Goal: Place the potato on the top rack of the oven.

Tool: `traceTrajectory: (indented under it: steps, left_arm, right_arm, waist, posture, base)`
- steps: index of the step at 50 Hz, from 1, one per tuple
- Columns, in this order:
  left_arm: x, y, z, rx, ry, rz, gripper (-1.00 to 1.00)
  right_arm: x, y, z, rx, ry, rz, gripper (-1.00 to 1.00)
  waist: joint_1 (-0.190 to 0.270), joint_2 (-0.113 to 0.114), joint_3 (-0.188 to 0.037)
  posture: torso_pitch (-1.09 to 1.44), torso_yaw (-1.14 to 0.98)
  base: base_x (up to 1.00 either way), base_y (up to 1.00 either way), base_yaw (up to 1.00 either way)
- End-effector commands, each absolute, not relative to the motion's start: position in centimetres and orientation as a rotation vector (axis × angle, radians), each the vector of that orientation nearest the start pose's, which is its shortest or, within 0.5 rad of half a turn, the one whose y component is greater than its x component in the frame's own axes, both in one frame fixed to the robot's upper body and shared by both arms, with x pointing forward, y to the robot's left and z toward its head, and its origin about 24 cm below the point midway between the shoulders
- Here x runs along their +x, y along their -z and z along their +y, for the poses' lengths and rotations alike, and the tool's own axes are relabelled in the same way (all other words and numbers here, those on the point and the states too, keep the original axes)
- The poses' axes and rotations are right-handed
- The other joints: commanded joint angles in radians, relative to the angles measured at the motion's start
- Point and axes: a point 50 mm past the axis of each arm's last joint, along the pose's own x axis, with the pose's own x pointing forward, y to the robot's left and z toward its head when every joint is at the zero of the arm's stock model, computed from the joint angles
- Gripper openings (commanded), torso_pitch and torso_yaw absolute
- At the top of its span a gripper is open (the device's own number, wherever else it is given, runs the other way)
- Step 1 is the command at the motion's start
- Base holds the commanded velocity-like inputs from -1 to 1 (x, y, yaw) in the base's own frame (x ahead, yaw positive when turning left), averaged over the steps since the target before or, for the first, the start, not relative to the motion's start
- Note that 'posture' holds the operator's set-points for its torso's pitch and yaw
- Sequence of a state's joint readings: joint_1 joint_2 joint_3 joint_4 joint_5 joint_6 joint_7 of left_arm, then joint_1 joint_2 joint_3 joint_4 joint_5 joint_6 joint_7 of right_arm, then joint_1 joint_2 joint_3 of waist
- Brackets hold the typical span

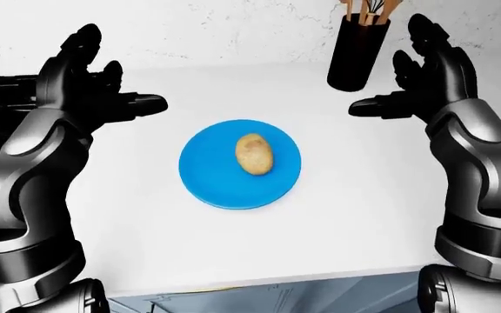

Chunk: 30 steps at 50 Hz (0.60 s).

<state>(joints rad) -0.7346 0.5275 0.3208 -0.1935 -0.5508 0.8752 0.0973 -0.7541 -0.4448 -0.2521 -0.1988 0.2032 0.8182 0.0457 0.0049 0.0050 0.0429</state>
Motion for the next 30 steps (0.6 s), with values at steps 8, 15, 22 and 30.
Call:
traceTrajectory:
  steps: [8, 15, 22, 30]
  left_arm:
    - [31.0, -28.5, 23.4, -0.063, -0.033, -0.241, 1.0]
    - [31.0, -28.5, 23.3, -0.062, -0.031, -0.242, 1.0]
    - [31.4, -28.7, 23.2, -0.046, -0.024, -0.24, 1.0]
    - [33.1, -36.5, 22.1, 0.269, 0.078, -0.213, 1.0]
  right_arm:
    - [31.6, -28.5, -21.9, -0.142, 0.066, -0.287, 1.0]
    - [31.6, -28.3, -21.8, -0.143, 0.068, -0.285, 1.0]
    - [31.8, -27.9, -21.8, -0.14, 0.067, -0.279, 1.0]
    - [31.8, -27.9, -21.8, -0.143, 0.067, -0.274, 1.0]
  waist:
    - [-0.001, 0.002, -0.029]
    - [0.0, 0.002, -0.027]
    - [0.0, 0.001, -0.026]
    - [0.004, -0.007, -0.026]
  posture:
    - [0.0, 0.0]
    - [0.0, 0.0]
    - [0.0, 0.0]
    - [0.0, 0.0]
  base:
    - [0.0, 0.0, 0.0]
    - [0.0, 0.0, 0.0]
    - [0.0, 0.0, 0.0]
    - [0.0, 0.0, 0.0]
